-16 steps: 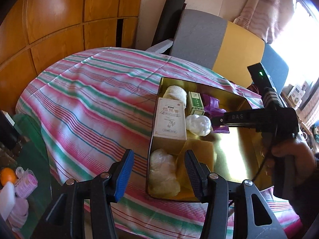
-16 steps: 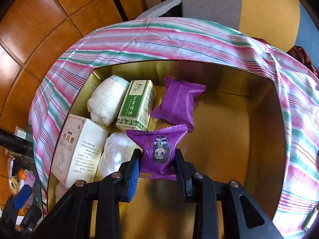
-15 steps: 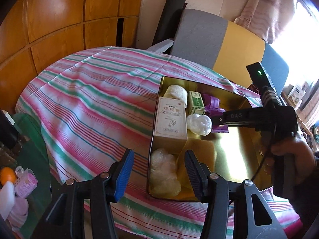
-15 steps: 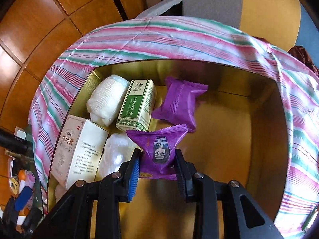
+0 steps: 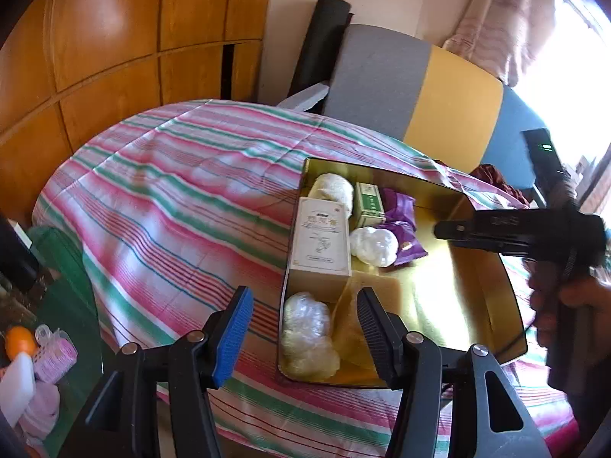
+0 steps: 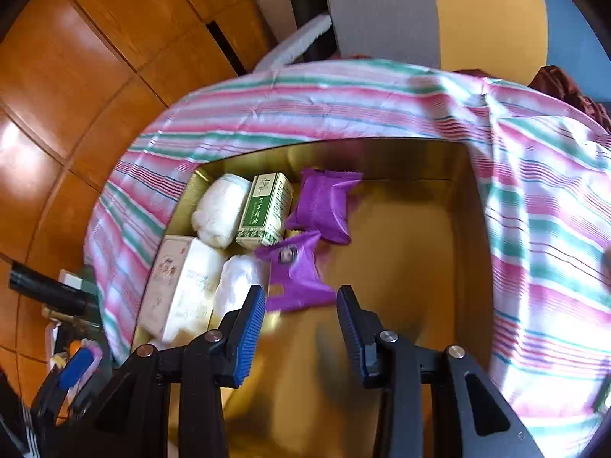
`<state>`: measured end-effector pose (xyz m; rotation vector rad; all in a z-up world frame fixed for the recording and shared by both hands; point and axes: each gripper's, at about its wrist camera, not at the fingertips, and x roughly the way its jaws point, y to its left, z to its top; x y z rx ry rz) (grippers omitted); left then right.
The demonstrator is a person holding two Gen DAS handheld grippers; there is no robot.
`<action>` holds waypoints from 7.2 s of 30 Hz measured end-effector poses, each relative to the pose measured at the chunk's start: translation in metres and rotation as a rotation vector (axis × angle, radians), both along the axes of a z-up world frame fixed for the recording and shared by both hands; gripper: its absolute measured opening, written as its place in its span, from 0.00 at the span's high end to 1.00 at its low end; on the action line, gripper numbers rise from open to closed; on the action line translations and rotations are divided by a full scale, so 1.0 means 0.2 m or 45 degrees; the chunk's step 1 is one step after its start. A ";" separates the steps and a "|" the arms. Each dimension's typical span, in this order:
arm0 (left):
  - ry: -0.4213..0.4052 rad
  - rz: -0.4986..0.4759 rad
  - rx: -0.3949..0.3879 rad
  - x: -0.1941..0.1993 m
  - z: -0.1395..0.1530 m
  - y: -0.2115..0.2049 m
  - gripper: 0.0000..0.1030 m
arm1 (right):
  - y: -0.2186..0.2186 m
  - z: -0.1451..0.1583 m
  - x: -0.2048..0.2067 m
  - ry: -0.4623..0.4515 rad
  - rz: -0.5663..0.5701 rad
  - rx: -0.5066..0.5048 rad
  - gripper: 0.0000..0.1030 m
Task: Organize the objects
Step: 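Carry the second purple packet into the tray and open the right tool, then move both tools from the tray back to the remaining sponges and biscuits, then grasp a yellow sponge with the left tool and lift it, then carry the sponge over the tray with the left tool while the right tool grasps the WEIDAN biscuit pack, then lower the yellow sponge into the tray and open the left tool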
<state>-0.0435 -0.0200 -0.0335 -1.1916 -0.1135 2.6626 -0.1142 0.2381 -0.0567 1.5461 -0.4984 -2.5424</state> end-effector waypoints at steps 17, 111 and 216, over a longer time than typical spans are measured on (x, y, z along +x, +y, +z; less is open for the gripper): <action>0.048 -0.214 -0.083 0.10 0.08 0.30 0.41 | 0.57 0.08 0.67 0.044 -0.213 0.078 0.62; -0.085 -0.796 0.043 0.09 0.23 1.16 0.38 | 1.36 -0.06 0.99 -0.126 -0.506 0.110 0.52; -0.223 -0.389 -0.259 -0.37 -0.23 0.82 0.27 | 1.32 -0.28 0.78 -0.201 -0.268 0.418 0.54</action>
